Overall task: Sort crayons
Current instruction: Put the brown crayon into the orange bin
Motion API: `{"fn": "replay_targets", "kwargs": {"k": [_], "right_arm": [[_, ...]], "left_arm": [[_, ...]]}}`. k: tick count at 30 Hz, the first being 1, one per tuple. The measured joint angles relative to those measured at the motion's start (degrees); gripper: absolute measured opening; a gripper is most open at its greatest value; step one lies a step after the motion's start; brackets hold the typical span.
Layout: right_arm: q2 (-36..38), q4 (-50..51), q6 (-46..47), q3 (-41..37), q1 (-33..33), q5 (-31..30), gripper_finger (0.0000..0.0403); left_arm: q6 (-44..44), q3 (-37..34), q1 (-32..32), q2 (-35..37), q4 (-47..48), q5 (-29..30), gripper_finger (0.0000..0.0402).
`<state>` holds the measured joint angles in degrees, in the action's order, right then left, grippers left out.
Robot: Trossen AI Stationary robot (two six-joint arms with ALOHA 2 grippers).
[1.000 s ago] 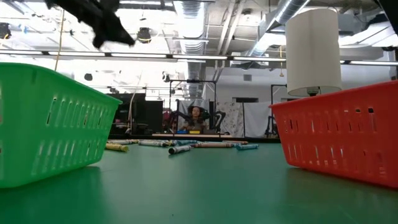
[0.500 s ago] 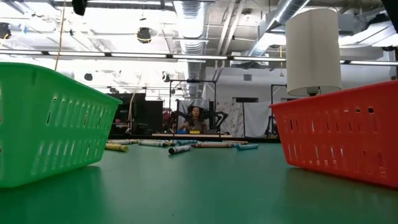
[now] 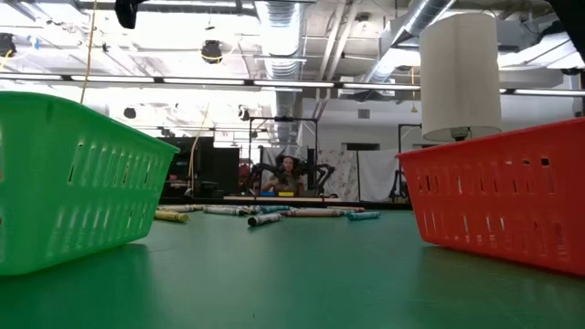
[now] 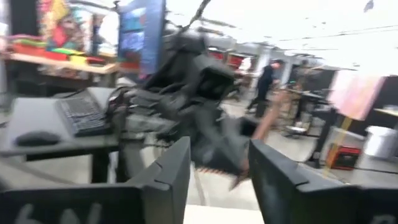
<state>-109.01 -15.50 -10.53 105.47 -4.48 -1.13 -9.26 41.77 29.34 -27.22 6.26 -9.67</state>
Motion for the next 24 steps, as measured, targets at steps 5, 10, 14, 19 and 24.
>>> {"fn": "replay_targets", "kwargs": {"k": [5,10,14,19,24], "right_arm": [[-0.1,-1.5,1.7,0.0,-0.7,-1.1,0.0197],[-0.1,1.2,4.4,0.0,-1.3,-0.4,0.0201],[-0.1,1.4,4.5,0.0,-1.2,-0.3,0.0200],[-0.2,2.0,4.5,0.0,-1.1,-0.2,0.0200],[-1.6,1.7,4.6,0.0,-1.0,-0.2,0.0200]], "left_arm": [[1.5,-1.8,-2.7,0.0,-4.0,0.1,0.0000],[3.3,-4.4,-5.2,-0.2,-10.4,0.4,0.0000],[6.0,-4.6,-6.9,-1.0,-10.0,2.6,0.0000],[8.5,-4.6,-9.5,-3.0,-12.6,2.9,0.0000],[9.5,-4.6,-11.5,-5.9,-13.4,4.4,0.0000]]}}
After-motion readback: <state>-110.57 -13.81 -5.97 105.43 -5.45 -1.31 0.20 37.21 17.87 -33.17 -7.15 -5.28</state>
